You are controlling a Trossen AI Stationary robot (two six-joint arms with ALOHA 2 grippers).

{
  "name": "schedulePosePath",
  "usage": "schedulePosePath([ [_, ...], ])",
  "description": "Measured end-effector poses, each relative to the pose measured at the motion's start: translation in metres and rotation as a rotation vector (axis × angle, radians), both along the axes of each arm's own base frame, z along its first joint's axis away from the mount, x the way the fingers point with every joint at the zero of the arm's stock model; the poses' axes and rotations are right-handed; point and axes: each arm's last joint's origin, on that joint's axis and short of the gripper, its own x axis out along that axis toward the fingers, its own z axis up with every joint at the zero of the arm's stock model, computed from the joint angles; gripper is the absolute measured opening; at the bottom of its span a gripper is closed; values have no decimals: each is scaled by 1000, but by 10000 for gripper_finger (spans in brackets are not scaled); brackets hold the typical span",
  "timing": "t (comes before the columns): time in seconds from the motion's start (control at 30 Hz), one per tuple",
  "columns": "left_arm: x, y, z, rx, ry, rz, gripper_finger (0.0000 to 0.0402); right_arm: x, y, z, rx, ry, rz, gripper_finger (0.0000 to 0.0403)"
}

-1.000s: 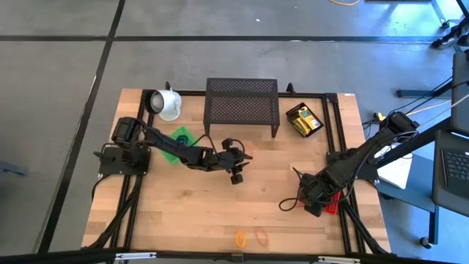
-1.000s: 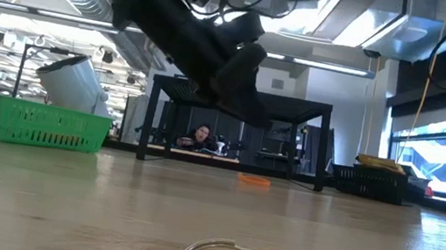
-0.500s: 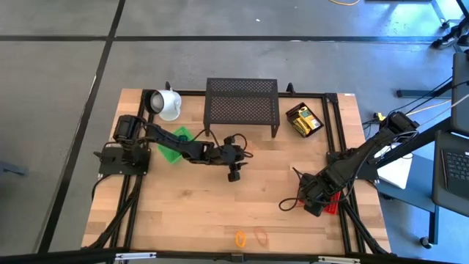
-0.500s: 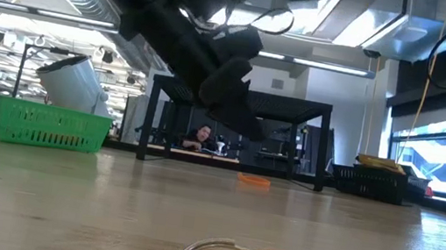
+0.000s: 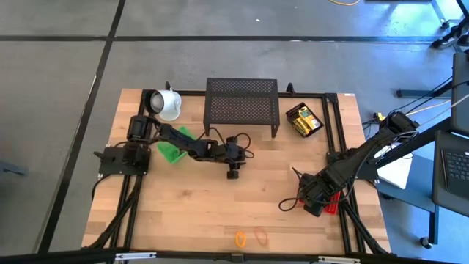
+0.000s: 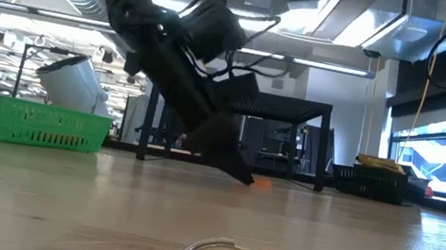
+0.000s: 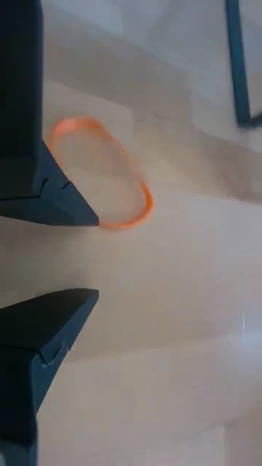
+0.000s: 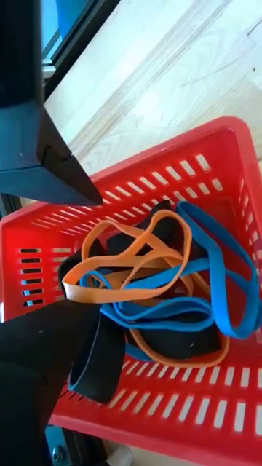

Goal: Pick & Place Office Desk Supplies
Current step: Put the top orange rubber band into the red bin

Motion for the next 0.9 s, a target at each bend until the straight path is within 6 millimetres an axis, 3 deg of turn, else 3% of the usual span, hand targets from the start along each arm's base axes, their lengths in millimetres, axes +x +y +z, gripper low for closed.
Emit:
schedulePosePath([
  [0.4, 0, 9, -3, -55, -10, 24, 143, 1, 0, 0, -7, -17, 7, 208],
  [0.63, 12, -8, 14, 61, -80, -78, 143, 1, 0, 0, -8, -19, 9, 208],
  [0.73, 18, -1, 15, 79, -94, -39, 143, 1, 0, 0, -7, -25, 28, 208],
  [0.9, 18, 15, 0, 9, -65, 51, 143, 1, 0, 0, -17, -36, 28, 208],
])
